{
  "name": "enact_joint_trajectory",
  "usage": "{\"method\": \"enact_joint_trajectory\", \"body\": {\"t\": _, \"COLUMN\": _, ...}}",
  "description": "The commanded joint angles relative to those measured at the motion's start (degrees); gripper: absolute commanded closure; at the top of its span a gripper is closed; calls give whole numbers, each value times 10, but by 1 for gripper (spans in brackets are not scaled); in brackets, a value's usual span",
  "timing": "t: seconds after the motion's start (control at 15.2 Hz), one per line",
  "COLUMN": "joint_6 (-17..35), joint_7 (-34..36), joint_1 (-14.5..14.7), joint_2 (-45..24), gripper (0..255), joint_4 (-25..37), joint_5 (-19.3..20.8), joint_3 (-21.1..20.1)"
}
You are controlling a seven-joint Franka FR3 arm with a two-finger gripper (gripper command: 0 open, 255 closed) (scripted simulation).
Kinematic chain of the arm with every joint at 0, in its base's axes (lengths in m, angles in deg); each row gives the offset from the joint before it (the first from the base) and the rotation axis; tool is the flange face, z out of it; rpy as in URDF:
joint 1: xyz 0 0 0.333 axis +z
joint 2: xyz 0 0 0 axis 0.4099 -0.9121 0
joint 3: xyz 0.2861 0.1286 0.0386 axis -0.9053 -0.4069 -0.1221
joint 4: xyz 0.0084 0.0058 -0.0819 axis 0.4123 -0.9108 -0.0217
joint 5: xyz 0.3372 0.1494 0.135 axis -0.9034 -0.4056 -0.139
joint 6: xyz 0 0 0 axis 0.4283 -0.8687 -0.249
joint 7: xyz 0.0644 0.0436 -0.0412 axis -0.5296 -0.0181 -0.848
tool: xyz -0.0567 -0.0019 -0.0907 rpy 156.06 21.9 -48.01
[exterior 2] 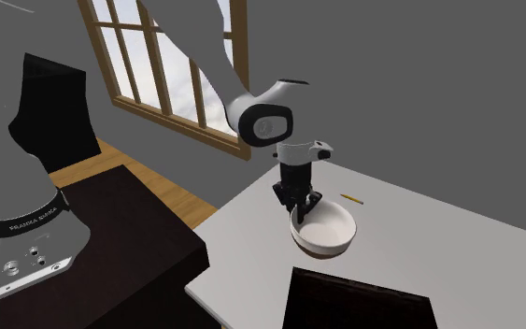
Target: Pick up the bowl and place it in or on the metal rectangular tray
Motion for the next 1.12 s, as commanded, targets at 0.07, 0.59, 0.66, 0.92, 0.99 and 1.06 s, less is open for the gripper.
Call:
{"method": "enact_joint_trajectory", "body": {"t": 0.07, "joint_6": -16, "joint_7": 0, "joint_1": 4, "joint_2": 22, "gripper": 255, "joint_4": -5, "joint_5": 4, "joint_3": 4}}
{"method": "enact_joint_trajectory", "body": {"t": 0.59, "joint_6": -63, "joint_7": -1, "joint_1": 13, "joint_2": 75, "gripper": 255, "joint_4": -11, "joint_5": 14, "joint_3": 13}}
{"method": "enact_joint_trajectory", "body": {"t": 0.66, "joint_6": -69, "joint_7": -1, "joint_1": 14, "joint_2": 81, "gripper": 255, "joint_4": -11, "joint_5": 15, "joint_3": 15}}
{"method": "enact_joint_trajectory", "body": {"t": 0.92, "joint_6": -78, "joint_7": -29, "joint_1": -6, "joint_2": 94, "gripper": 255, "joint_4": -11, "joint_5": 14, "joint_3": 21}}
{"method": "enact_joint_trajectory", "body": {"t": 0.99, "joint_6": -76, "joint_7": -44, "joint_1": -17, "joint_2": 94, "gripper": 255, "joint_4": -9, "joint_5": 12, "joint_3": 24}}
{"method": "enact_joint_trajectory", "body": {"t": 1.06, "joint_6": -75, "joint_7": -59, "joint_1": -28, "joint_2": 93, "gripper": 255, "joint_4": -8, "joint_5": 9, "joint_3": 26}}
